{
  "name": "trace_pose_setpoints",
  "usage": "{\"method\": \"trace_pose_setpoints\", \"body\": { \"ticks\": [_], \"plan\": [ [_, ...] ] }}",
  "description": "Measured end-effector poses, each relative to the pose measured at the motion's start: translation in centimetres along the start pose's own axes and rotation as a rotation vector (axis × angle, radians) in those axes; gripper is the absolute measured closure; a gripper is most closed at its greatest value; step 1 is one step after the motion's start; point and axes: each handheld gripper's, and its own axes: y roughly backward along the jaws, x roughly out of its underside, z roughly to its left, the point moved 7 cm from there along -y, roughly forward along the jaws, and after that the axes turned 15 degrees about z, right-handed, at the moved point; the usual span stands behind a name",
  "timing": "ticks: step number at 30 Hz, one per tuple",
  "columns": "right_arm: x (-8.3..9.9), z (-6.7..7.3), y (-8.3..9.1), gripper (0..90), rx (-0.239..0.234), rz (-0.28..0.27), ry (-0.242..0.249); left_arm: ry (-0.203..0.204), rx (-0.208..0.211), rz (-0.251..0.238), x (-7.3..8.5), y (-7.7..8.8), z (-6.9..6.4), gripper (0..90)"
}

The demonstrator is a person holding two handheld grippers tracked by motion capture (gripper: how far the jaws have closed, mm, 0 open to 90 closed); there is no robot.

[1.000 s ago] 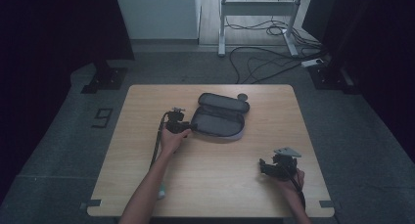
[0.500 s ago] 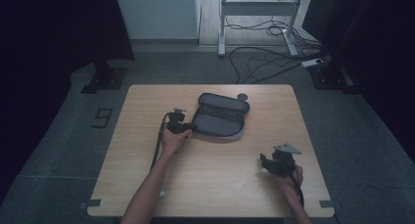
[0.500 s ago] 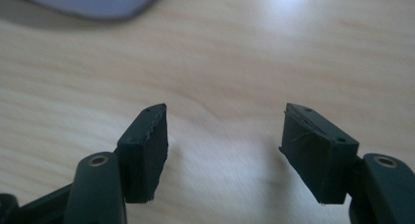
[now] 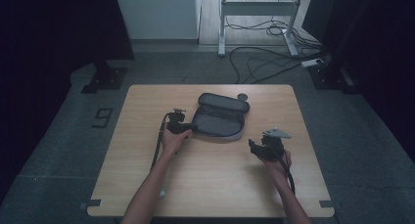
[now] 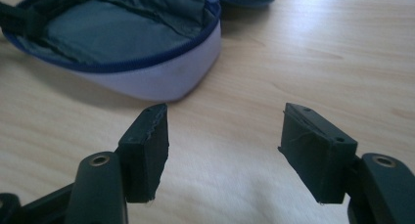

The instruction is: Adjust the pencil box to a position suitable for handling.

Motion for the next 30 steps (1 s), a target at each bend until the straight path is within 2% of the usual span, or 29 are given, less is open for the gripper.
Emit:
{"method": "trace_pose_setpoints", "body": {
  "ticks": [1, 3, 7, 15, 30],
  "plan": [
    [-0.7, 0.2, -0.4, 34.7, -0.012, -0.007, -0.005, -0.001, 0.0, 0.001, 0.0, 0.0, 0.0, 56.1],
    [-0.9, 0.3, -0.5, 34.6, -0.017, -0.006, -0.01, 0.0, 0.001, 0.001, 0.0, 0.0, 0.0, 56.1],
    [-2.2, 0.5, -1.4, 34.6, -0.011, 0.001, -0.005, 0.003, 0.003, 0.001, 0.0, 0.0, 0.0, 56.1],
    [-3.4, 0.5, -2.2, 34.6, -0.026, 0.009, -0.024, 0.002, 0.001, 0.001, 0.0, 0.0, 0.1, 56.1],
    [-5.6, 0.7, -3.3, 34.0, -0.002, 0.005, -0.035, 0.0, -0.003, -0.003, -0.1, -0.1, 0.1, 56.5]
  ]
}}
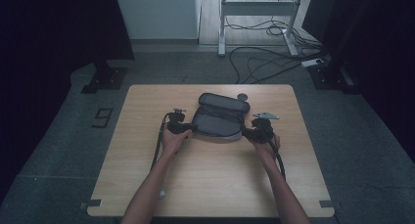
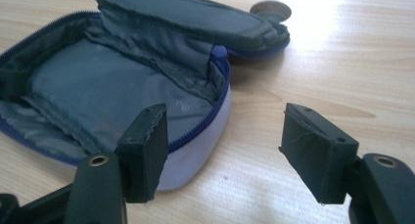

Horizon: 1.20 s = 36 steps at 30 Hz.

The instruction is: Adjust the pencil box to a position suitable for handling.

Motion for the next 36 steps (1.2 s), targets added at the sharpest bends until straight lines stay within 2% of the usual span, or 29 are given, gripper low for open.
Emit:
{"method": "trace_pose_setpoints", "body": {
  "ticks": [7, 12, 13, 17, 19, 20, 25, 30, 34, 36],
  "plan": [
    [-0.5, 0.4, -0.8, 33.8, 0.001, 0.013, 0.012, -0.002, -0.004, 0.0, 0.0, 0.0, 0.0, 56.6],
    [-1.2, 0.9, -1.5, 37.9, -0.014, 0.013, 0.021, -0.003, -0.005, 0.0, 0.0, 0.0, 0.0, 56.6],
    [-1.1, 0.9, -2.1, 38.6, -0.014, 0.037, 0.024, -0.006, -0.007, 0.001, 0.0, 0.0, 0.0, 56.6],
    [-1.1, 1.0, -3.0, 40.4, -0.006, 0.06, 0.031, -0.007, -0.006, 0.001, 0.0, 0.0, 0.0, 56.6],
    [-1.1, 1.1, -3.5, 42.9, -0.007, 0.07, 0.029, -0.007, -0.006, 0.001, 0.0, 0.0, 0.0, 56.7],
    [-1.2, 1.2, -3.9, 48.1, -0.007, 0.076, 0.035, -0.008, -0.005, 0.002, 0.0, 0.0, 0.0, 56.8],
    [-1.1, 1.2, -4.7, 53.0, 0.001, 0.103, 0.035, -0.01, -0.008, 0.002, 0.0, 0.0, 0.0, 57.1],
    [-0.7, 0.5, -5.4, 62.5, -0.026, 0.118, -0.027, -0.012, -0.006, 0.003, 0.1, 0.0, 0.0, 58.8],
    [-0.6, 0.4, -5.7, 66.2, -0.022, 0.13, -0.022, -0.012, -0.002, 0.008, 0.1, 0.0, 0.0, 59.9],
    [-0.5, 0.3, -5.8, 70.8, -0.009, 0.129, -0.017, -0.012, -0.004, 0.009, 0.1, 0.0, 0.0, 60.7]
  ]
}}
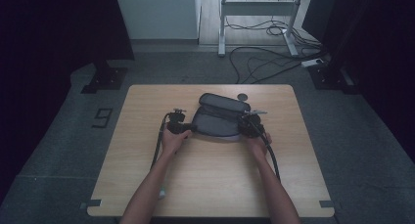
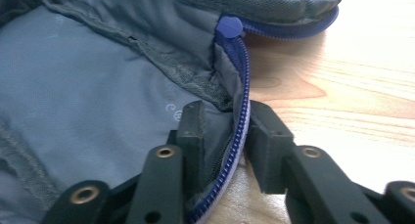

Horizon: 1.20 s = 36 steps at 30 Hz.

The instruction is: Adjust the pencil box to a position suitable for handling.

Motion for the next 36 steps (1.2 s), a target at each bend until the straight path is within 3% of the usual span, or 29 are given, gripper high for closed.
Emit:
{"method": "trace_pose_setpoints", "body": {
  "ticks": [4, 8, 24, 30, 36],
  "plan": [
    [0.0, -0.3, 0.0, 81.3, 0.015, -0.002, -0.018, 0.008, 0.006, 0.005, 0.0, 0.0, 0.0, 64.5],
    [0.1, -0.4, 0.1, 84.7, 0.019, 0.0, -0.014, 0.011, 0.009, 0.01, 0.0, 0.1, 0.0, 67.6],
    [-0.4, 0.1, 2.3, 85.6, 0.002, -0.063, 0.012, 0.031, 0.03, 0.003, -0.1, 0.8, 0.2, 85.3],
    [-0.6, 0.4, 3.2, 85.6, -0.001, -0.086, 0.023, 0.028, 0.033, 0.009, 0.0, 0.9, 0.1, 86.1],
    [-0.7, 0.5, 4.5, 85.6, -0.023, -0.115, 0.02, 0.013, 0.042, -0.016, -0.1, 2.0, -0.3, 86.2]
  ]
}}
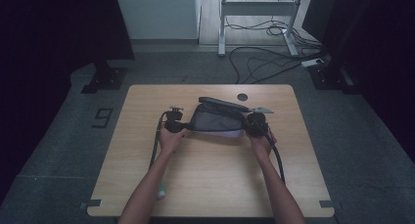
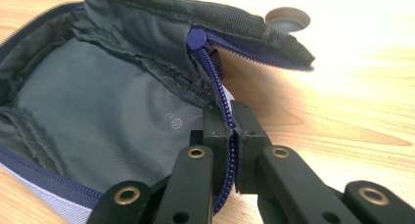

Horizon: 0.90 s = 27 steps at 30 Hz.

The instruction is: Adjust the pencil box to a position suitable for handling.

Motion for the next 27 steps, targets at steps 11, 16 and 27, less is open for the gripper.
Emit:
{"method": "trace_pose_setpoints", "body": {
  "ticks": [11, 16, 27],
  "plan": [
    [-0.7, 1.2, 2.9, 85.6, -0.03, -0.075, 0.018, -0.043, -0.008, -0.046, 0.0, 3.1, -1.0, 86.6],
    [-0.9, 1.7, 3.9, 85.6, -0.042, -0.103, 0.027, -0.059, -0.015, -0.061, 0.1, 4.4, -1.3, 86.6],
    [-1.0, 2.8, 6.4, 85.5, -0.071, -0.152, 0.041, -0.132, -0.034, -0.101, 0.9, 7.1, -2.5, 86.5]
  ]
}}
